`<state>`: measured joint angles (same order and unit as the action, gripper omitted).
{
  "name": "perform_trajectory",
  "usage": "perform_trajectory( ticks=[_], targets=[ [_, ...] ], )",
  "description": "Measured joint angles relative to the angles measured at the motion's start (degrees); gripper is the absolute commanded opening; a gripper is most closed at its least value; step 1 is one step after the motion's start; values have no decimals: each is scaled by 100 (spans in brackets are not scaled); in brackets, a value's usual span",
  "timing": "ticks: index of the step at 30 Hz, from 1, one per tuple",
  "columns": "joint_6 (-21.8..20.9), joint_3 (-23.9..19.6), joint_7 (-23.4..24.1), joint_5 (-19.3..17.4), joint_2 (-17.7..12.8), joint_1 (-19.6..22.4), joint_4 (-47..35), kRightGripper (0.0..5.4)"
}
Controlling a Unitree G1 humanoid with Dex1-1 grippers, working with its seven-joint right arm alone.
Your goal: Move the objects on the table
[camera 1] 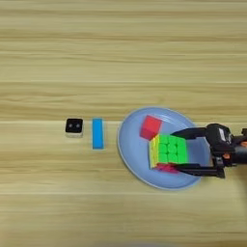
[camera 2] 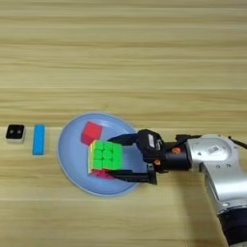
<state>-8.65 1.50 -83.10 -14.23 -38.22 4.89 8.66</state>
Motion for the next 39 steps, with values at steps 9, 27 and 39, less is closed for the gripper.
perform_trajectory(
  ticks=[9, 27, 39],
  targets=[
    [-202, 56, -106, 108, -11, -52, 86, 333],
    [-506, 215, 113, 319, 3, -67, 280, 535],
    [584, -215, 144, -941, 103, 151, -370, 535]
  ],
)
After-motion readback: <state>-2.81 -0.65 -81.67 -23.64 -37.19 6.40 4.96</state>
